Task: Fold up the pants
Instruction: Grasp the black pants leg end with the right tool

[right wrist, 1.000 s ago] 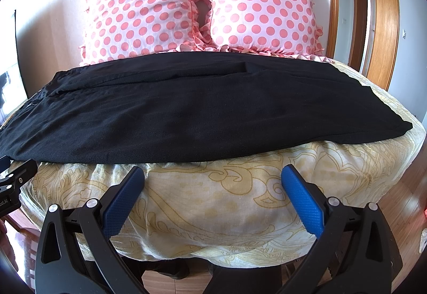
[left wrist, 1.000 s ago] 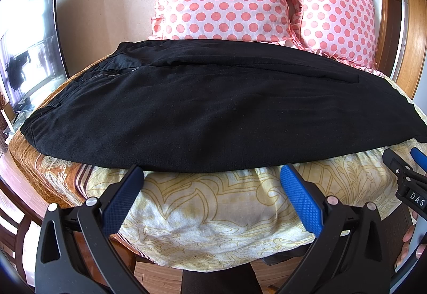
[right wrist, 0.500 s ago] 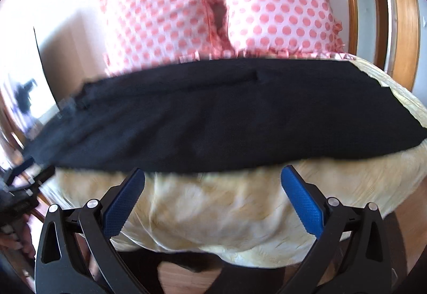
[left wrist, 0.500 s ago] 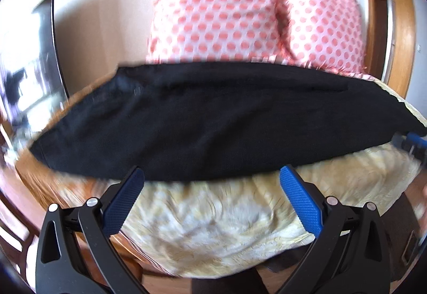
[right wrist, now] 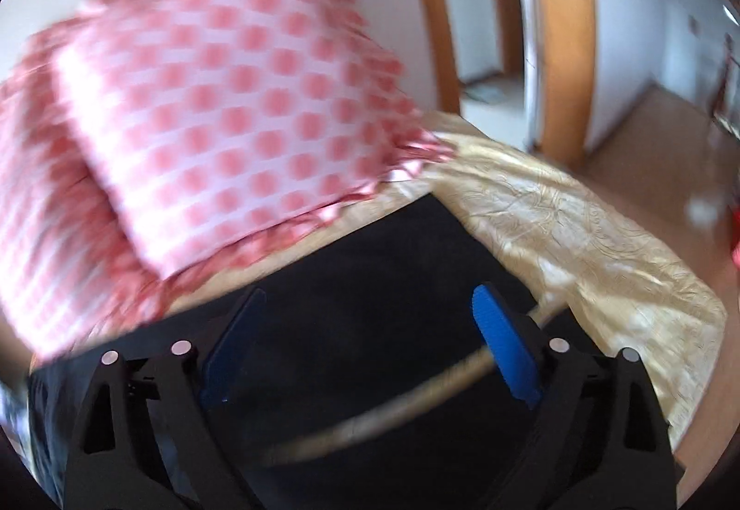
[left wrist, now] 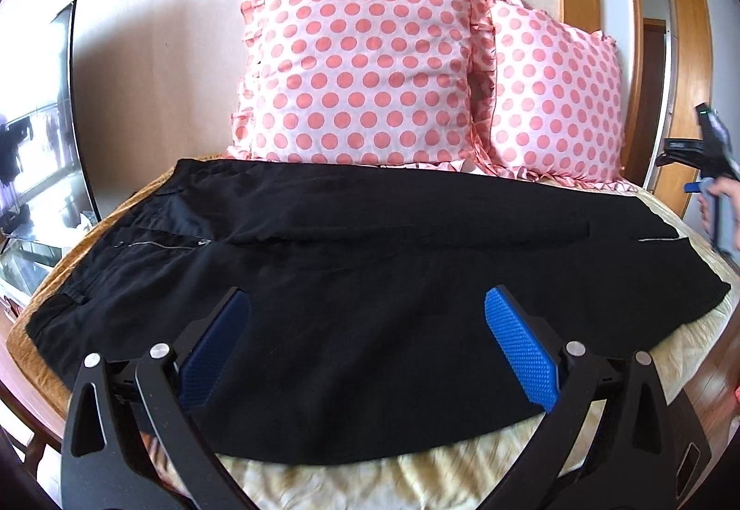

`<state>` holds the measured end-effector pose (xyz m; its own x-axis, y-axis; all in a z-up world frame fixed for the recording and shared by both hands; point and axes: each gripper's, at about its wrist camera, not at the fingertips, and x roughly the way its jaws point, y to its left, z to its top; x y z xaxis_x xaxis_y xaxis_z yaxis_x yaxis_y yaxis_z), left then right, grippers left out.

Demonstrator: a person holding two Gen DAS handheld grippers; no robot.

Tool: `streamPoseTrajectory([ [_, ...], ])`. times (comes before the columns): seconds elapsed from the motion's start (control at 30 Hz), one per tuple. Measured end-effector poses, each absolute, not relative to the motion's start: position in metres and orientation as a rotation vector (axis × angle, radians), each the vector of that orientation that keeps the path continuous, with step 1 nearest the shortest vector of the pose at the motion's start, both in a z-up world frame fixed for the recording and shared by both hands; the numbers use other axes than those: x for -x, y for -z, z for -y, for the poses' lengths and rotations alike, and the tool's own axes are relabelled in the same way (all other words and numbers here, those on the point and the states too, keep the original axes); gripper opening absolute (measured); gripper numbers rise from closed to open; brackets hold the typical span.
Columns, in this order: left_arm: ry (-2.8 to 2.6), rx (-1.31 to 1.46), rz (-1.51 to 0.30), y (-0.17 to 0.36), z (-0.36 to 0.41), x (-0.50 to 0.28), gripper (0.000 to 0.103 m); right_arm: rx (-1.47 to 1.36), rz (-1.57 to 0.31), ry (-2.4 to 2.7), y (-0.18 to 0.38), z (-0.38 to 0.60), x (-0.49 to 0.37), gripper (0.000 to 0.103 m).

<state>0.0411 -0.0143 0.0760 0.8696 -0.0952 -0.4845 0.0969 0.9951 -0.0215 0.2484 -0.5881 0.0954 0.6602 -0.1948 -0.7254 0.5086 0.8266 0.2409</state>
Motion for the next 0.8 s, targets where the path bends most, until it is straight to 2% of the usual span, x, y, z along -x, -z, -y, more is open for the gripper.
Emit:
streamPoseTrajectory([
  [0.07, 0.094, -0.017, -0.511, -0.075, 0.018, -0.049, 0.101, -0.471, -0.803, 0.483, -0.081, 0.604, -0.288, 0.085],
  [0.2, 0.073, -0.066, -0.514, -0.074, 0.027, -0.066, 0.101, -0.495, -0.917, 0.56, -0.045, 0.617, -0.35, 0.061],
  [0.23, 0.068, -0.079, -0.516, -0.073, 0.029, -0.069, 0.101, -0.51, -0.93, 0.575, -0.038, 0.618, -0.357, 0.058],
  [0.43, 0.038, -0.158, -0.541, -0.06, 0.032, -0.09, 0.101, -0.452, -1.017, 0.723, -0.001, 0.613, -0.409, 0.054],
  [0.47, 0.036, -0.165, -0.546, -0.059, 0.031, -0.092, 0.101, -0.419, -1.04, 0.747, 0.005, 0.611, -0.415, 0.05],
  [0.53, 0.034, -0.173, -0.553, -0.056, 0.029, -0.096, 0.101, -0.383, -1.031, 0.764, 0.008, 0.608, -0.417, 0.042],
  [0.6, 0.03, -0.178, -0.551, -0.056, 0.027, -0.097, 0.101, -0.395, -1.009, 0.757, 0.011, 0.611, -0.41, 0.022],
  [0.7, 0.025, -0.173, -0.538, -0.058, 0.022, -0.095, 0.101, -0.484, -0.944, 0.699, 0.013, 0.622, -0.39, 0.005],
  [0.8, 0.027, -0.161, -0.531, -0.063, 0.015, -0.09, 0.101, -0.625, -0.858, 0.593, 0.015, 0.637, -0.359, 0.002],
])
